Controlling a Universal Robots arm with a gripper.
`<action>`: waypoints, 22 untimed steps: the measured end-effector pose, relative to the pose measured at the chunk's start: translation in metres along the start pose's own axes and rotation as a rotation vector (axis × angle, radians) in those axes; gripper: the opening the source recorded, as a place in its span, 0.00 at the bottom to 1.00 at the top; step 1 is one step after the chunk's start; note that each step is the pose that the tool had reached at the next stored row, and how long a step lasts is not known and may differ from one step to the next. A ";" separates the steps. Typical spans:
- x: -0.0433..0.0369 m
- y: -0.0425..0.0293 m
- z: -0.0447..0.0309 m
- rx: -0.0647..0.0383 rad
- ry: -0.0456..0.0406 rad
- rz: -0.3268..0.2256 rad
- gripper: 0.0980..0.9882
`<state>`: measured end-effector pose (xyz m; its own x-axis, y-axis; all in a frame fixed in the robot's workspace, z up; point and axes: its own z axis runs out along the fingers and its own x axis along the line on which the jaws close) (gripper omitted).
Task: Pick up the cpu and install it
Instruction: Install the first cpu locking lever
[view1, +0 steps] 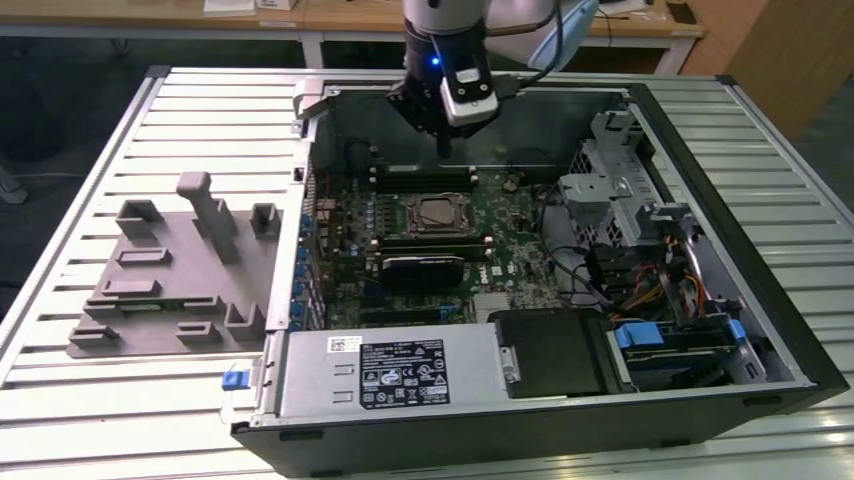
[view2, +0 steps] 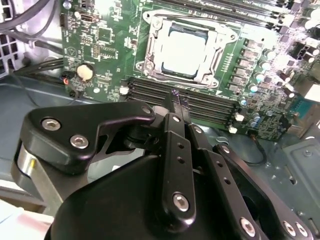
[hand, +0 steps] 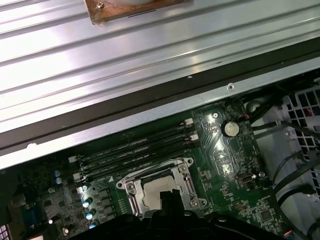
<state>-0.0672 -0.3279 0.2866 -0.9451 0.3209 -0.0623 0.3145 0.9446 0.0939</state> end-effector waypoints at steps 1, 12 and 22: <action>-0.0010 0.0003 0.0006 0.004 0.0056 0.000 0.01; -0.0087 0.0015 0.0062 0.050 0.0036 -0.002 0.01; -0.0095 -0.0025 0.0150 0.059 0.0101 -0.003 0.01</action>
<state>-0.0577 -0.3323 0.2721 -0.9467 0.3180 -0.0524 0.3165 0.9480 0.0352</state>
